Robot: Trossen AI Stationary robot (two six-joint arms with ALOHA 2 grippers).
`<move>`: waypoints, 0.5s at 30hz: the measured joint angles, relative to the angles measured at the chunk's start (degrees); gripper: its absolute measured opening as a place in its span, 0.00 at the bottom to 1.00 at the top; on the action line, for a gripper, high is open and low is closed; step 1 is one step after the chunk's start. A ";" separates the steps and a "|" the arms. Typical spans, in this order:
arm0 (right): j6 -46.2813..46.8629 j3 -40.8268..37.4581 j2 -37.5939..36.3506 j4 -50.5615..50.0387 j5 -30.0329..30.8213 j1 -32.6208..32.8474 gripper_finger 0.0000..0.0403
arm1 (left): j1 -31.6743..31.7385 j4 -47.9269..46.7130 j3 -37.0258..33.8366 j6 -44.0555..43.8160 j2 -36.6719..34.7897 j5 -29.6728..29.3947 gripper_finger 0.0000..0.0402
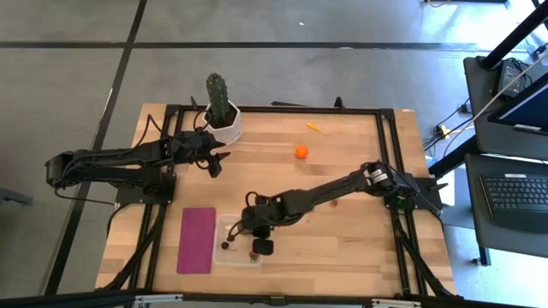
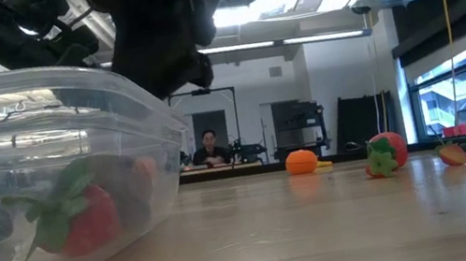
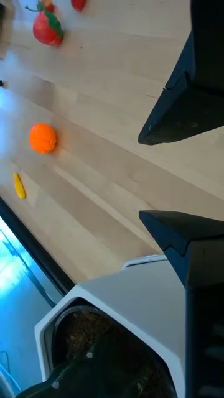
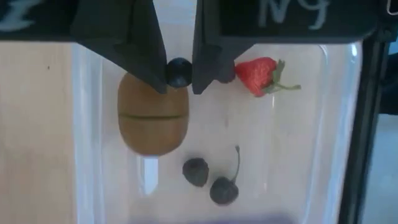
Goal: Pick and placing Produce into tupperware
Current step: Put the blueberry into the transparent bin, then put the strawberry into the transparent bin
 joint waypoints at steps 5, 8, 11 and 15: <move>0.35 -0.04 0.04 0.40 0.01 0.00 0.26 | 0.00 -0.13 0.00 0.06 0.02 0.00 0.44; 1.44 -0.04 0.04 0.72 -0.01 0.00 0.31 | 0.00 -0.13 0.00 0.04 0.01 0.00 0.44; 1.44 -0.04 0.04 0.79 0.01 -0.04 0.37 | 0.00 -0.13 0.00 0.04 0.02 0.00 0.44; 1.49 -0.04 0.04 1.28 -0.03 -0.14 0.49 | 0.00 -0.13 0.00 0.04 0.02 0.00 0.44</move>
